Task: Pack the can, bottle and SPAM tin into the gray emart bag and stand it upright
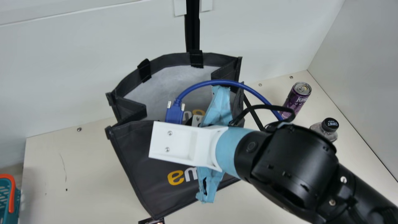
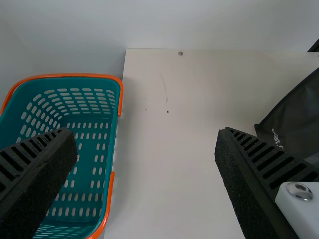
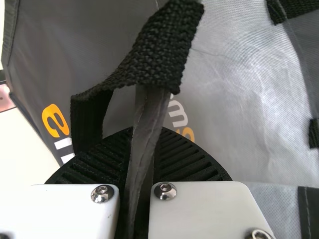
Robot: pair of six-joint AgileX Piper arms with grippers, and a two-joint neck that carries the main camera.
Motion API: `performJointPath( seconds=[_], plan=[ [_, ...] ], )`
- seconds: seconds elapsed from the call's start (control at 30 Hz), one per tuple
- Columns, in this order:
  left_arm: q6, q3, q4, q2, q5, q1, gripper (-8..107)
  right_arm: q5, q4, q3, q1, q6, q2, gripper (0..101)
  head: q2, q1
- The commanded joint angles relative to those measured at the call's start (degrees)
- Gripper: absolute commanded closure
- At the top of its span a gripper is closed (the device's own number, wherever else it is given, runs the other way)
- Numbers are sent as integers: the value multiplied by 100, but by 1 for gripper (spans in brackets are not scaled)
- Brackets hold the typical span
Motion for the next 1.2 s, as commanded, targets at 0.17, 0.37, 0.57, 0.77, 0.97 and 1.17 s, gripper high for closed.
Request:
performJointPath(
  seconds=[0.17, 0.37, 0.57, 0.77, 0.97, 1.17],
  plan=[
    [0, 0, 0, 0, 0, 0, 9, 2, -64, 189, 112, 169, -97, 78, -14, -139],
    [0, 0, 0, 0, 0, 0, 9, 2, -134, 231, 189, 243, -200, 58, -14, -139],
    [0, 0, 0, 0, 0, 0, 9, 2, -163, 181, 220, 230, -310, 38, -14, -139],
    [0, 0, 0, 0, 0, 0, 9, 2, -163, 132, 202, 186, -441, 18, -14, -139],
    [0, 0, 0, 0, 0, 0, 9, 2, -157, 138, 124, 92, -621, 6, -14, -139],
    [0, 0, 0, 0, 0, 0, 9, 2, -78, 126, 36, -2, -826, 6, -14, -139]
  ],
)
